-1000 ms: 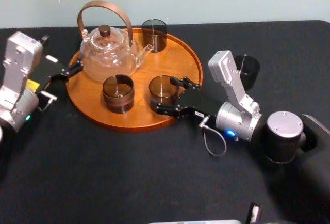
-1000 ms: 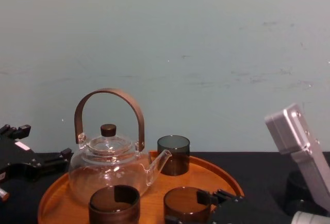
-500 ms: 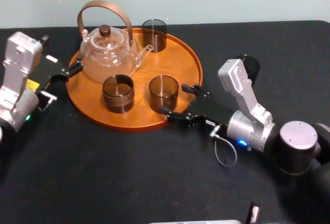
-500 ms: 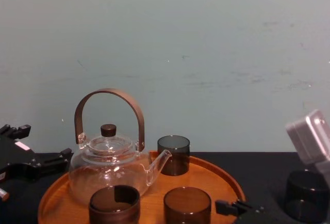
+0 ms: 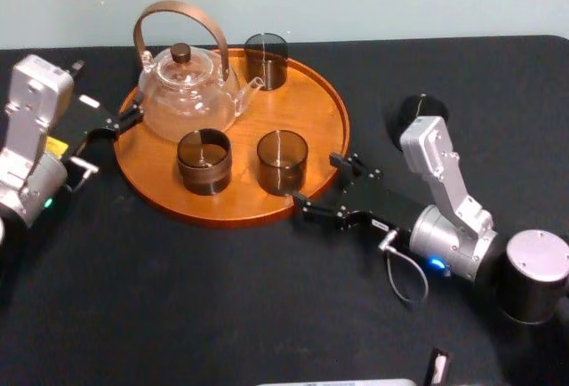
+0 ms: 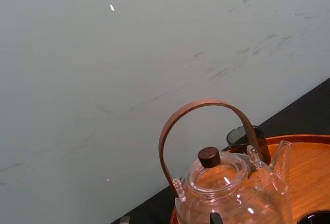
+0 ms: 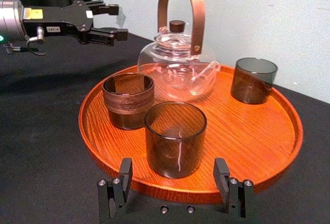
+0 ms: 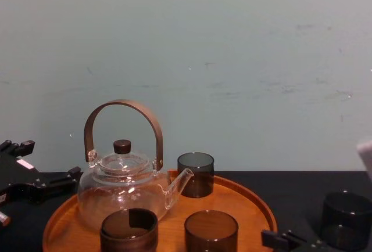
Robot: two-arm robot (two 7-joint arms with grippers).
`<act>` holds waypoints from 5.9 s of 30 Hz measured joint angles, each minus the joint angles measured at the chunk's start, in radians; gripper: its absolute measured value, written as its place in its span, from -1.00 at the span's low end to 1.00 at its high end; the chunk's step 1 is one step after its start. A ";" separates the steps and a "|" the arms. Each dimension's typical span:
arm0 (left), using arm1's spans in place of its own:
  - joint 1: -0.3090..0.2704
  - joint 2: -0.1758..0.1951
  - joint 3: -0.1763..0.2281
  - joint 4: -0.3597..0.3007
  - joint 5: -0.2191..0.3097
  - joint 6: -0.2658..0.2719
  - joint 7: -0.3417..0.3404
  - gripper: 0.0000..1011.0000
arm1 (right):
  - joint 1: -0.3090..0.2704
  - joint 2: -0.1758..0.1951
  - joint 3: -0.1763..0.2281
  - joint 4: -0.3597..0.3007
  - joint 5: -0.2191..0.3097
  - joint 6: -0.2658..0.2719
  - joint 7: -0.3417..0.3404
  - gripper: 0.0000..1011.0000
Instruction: Pick up the glass from the table and place it on the tray.
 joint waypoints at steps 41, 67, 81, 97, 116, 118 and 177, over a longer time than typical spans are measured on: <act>0.000 0.000 0.000 0.000 0.000 0.000 0.000 0.98 | -0.200 0.064 0.247 -0.093 0.053 -0.026 -0.130 0.98; 0.000 0.000 0.000 0.000 0.000 0.000 0.000 0.98 | -0.045 0.019 0.289 0.101 0.036 -0.045 -0.077 0.98; 0.000 0.000 0.000 0.000 0.000 0.000 0.000 0.98 | 0.031 0.003 0.256 0.187 0.041 -0.055 -0.042 0.98; 0.000 0.000 0.000 0.000 0.000 0.000 0.000 0.98 | 0.094 -0.008 0.234 0.262 0.032 -0.065 -0.025 0.98; 0.000 0.000 0.000 0.000 0.000 0.000 0.000 0.98 | 0.190 -0.038 0.204 0.390 0.013 -0.095 0.001 0.98; 0.000 0.000 0.000 0.000 0.000 0.000 0.000 0.98 | 0.201 -0.041 0.201 0.407 0.011 -0.099 0.007 0.98; 0.000 0.000 0.000 0.000 0.000 0.000 0.000 0.98 | 0.197 -0.040 0.203 0.401 0.012 -0.097 0.005 0.79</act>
